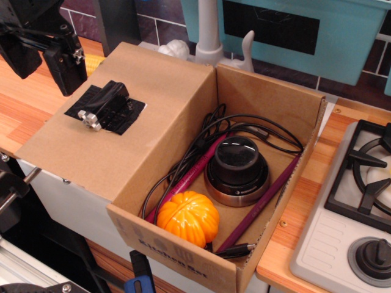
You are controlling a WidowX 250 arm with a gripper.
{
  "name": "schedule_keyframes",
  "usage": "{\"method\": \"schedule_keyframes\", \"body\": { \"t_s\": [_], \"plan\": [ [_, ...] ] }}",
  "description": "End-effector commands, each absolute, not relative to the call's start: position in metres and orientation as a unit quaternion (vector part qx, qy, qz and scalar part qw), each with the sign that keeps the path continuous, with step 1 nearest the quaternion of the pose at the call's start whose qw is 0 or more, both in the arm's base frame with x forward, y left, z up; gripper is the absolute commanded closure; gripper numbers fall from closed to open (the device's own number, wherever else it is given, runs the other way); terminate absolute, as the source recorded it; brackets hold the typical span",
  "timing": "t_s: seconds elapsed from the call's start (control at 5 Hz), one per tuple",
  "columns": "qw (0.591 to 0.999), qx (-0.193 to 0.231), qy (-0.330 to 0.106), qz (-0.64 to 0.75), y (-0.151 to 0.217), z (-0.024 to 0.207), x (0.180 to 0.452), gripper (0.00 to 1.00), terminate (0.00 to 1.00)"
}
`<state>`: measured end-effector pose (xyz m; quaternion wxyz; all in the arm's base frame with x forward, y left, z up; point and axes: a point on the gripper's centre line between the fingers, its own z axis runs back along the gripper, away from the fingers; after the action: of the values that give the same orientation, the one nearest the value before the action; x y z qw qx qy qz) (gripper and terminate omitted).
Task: Close brown1fbox flap
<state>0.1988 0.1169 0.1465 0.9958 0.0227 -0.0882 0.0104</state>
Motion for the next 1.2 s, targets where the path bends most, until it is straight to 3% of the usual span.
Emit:
{"method": "schedule_keyframes", "body": {
  "t_s": [0.0,0.2,0.4,0.8,1.0],
  "plan": [
    [0.996,0.023,-0.088,0.010,0.117,0.146,0.199,0.00,0.00],
    [0.996,-0.018,-0.087,-0.009,0.138,0.136,0.195,0.00,0.00],
    [0.994,-0.053,-0.092,-0.022,0.153,0.130,0.215,0.00,0.00],
    [0.983,-0.166,-0.076,-0.028,0.175,0.110,0.227,0.00,0.00],
    [0.979,-0.189,-0.074,-0.026,0.180,0.101,0.225,0.00,0.00]
  ]
}}
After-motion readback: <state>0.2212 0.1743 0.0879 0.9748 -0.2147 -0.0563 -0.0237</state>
